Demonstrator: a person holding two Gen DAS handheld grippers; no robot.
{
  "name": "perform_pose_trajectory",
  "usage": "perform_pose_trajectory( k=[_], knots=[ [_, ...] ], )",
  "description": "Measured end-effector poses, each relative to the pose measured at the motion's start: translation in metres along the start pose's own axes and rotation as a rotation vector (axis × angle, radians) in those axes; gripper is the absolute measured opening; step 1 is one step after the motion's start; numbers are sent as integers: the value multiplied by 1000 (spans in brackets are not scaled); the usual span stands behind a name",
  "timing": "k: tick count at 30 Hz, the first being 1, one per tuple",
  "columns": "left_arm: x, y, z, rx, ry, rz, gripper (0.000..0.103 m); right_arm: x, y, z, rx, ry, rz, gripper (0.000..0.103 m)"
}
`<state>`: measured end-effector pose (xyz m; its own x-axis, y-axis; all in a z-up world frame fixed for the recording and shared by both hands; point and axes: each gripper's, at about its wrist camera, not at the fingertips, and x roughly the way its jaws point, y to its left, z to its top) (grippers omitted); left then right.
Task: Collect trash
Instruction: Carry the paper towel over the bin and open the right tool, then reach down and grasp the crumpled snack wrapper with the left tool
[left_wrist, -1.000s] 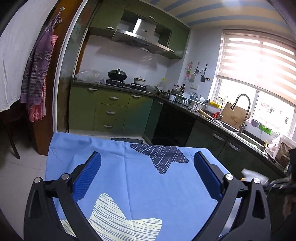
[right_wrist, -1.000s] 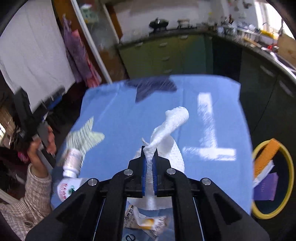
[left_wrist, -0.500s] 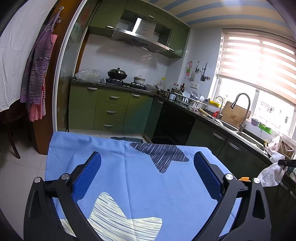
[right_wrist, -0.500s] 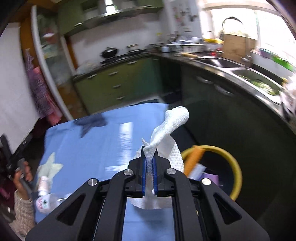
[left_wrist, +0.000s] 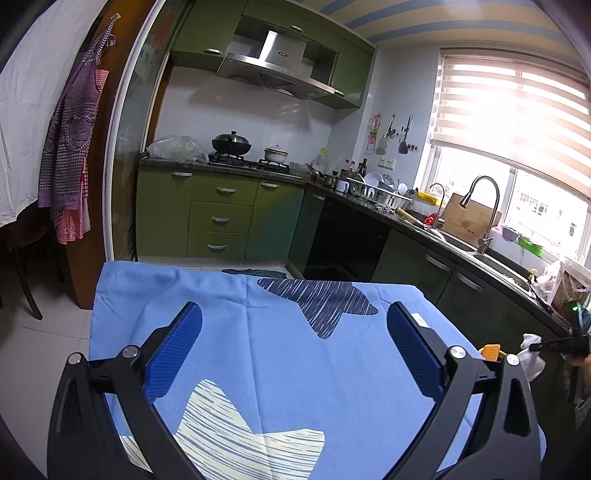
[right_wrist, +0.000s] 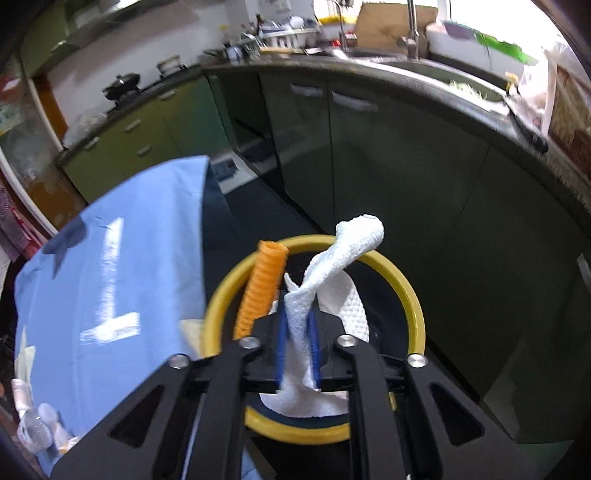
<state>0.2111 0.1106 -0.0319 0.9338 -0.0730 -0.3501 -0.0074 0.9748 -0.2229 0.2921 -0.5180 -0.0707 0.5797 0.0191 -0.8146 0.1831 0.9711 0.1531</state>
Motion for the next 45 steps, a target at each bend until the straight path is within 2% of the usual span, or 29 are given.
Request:
perform_pose_trajectory(
  k=[3, 5, 8, 10, 12, 15, 19, 23, 26, 27, 30, 32, 33, 36, 38, 41, 45],
  knots=[
    [-1, -1, 0, 5, 0, -5, 95, 1, -16, -2, 60, -22, -23, 39],
    [-1, -2, 0, 10, 1, -11, 95, -9, -24, -8, 98, -54, -6, 51],
    [0, -7, 1, 25, 11, -28, 95, -30, -20, -23, 88, -95, 16, 53],
    [-2, -13, 2, 43, 14, -40, 95, -42, -13, -29, 72, -114, 18, 58],
    [-7, -21, 6, 67, 14, -46, 95, -57, -6, -37, 61, -134, 49, 58],
    [-16, -40, 11, 105, 48, -95, 95, -81, -1, -50, 59, -170, 121, 58],
    [-31, -90, 11, 214, 116, -147, 95, -108, 7, -75, 48, -194, 219, 64],
    [-44, -154, -5, 331, 212, -290, 95, -123, 7, -99, 32, -191, 287, 64],
    [-43, -199, -26, 418, 324, -434, 95, -130, 4, -112, 34, -186, 331, 66],
    [-41, -217, -36, 468, 379, -496, 95, -133, 2, -117, 33, -187, 350, 66],
    [-32, -254, -62, 628, 491, -580, 95, -137, -6, -127, 32, -188, 385, 67],
    [-24, -267, -75, 704, 559, -611, 95, -139, -12, -134, 39, -190, 410, 67],
    [-16, -274, -83, 748, 618, -621, 95, -139, -14, -137, 41, -190, 421, 67],
    [1, -282, -101, 851, 729, -612, 91, -138, -21, -146, 52, -186, 454, 67],
    [9, -287, -109, 917, 784, -610, 79, -136, -25, -151, 62, -180, 471, 68],
    [13, -295, -127, 1049, 842, -603, 70, -130, -30, -153, 83, -175, 491, 68],
    [20, -304, -145, 1150, 900, -585, 70, -122, -33, -154, 100, -160, 503, 68]
  ],
)
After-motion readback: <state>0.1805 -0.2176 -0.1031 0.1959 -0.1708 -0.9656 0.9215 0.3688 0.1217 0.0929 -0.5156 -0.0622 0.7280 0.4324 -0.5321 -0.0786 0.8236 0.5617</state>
